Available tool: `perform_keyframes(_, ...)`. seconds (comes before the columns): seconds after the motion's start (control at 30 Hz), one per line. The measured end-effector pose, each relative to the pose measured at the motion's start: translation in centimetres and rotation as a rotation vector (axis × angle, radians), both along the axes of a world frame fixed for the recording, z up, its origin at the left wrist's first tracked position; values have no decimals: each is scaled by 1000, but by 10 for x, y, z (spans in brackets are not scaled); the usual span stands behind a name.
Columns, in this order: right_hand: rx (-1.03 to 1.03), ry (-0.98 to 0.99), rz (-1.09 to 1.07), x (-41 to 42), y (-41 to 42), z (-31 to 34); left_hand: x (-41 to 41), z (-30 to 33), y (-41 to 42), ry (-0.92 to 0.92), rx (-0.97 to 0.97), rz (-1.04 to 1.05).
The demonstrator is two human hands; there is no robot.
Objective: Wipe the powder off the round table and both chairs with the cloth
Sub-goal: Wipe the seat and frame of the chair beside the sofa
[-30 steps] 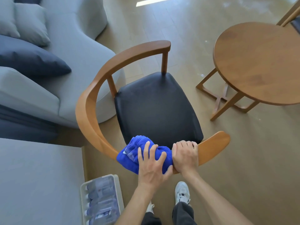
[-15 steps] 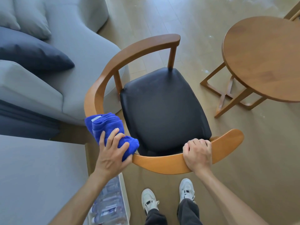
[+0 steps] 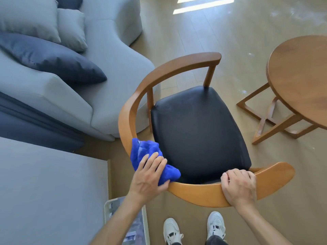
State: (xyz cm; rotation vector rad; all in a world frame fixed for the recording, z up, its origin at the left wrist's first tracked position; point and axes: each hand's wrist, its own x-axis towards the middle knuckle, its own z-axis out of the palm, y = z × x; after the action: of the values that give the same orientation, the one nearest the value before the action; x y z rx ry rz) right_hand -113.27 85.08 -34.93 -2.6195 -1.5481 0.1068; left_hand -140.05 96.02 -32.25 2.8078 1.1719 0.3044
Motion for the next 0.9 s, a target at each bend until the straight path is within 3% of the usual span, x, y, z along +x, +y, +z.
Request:
perform_keyframes(0.13, -11, -21, 25, -5, 1, 2, -34, 9, 54, 29, 128, -19)
perform_keyframes(0.53, -105, 28, -23, -16, 0, 19, -18, 21, 79, 3, -25, 356)
perform_keyframes(0.57, -145, 10, 27, -14, 1, 20, -14, 23, 83, 3, -38, 394)
perform_keyframes(0.67, -538, -37, 147, -7, 25, 23, -5, 25, 94, -34, -56, 475)
perform_keyframes(0.77, -777, 42, 238, -5, 57, 24, 2, 24, 103, -52, -65, 542)
perform_keyframes(0.9, -302, 68, 535, -31, 146, 25, 12, 21, 109, -29, -53, 594)
